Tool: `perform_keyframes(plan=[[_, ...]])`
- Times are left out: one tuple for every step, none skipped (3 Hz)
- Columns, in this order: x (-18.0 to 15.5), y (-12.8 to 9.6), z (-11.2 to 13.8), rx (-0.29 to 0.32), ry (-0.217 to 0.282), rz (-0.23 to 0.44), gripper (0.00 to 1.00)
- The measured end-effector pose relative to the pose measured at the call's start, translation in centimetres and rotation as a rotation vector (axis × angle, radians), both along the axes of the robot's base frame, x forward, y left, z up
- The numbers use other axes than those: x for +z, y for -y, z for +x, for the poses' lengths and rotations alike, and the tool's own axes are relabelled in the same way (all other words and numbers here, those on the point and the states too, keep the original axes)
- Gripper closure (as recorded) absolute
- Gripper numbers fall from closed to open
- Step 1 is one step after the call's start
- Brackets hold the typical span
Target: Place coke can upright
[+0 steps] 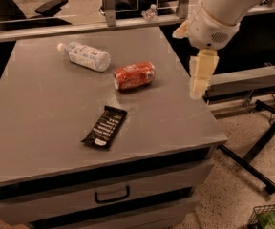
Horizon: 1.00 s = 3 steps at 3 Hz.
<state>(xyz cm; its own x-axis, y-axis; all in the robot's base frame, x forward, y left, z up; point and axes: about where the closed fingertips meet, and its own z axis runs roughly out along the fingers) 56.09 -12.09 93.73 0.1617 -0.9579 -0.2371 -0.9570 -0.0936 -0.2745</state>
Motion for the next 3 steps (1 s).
perform_keyframes(plan=[[-1.3,-3.2,1.8,0.080,-0.012,0.011,0.00],[-3.1,-6.6,3.5,0.141,-0.022,0.004,0.00],[-5.0,-9.3,4.9,0.175,-0.029,-0.019,0.00]])
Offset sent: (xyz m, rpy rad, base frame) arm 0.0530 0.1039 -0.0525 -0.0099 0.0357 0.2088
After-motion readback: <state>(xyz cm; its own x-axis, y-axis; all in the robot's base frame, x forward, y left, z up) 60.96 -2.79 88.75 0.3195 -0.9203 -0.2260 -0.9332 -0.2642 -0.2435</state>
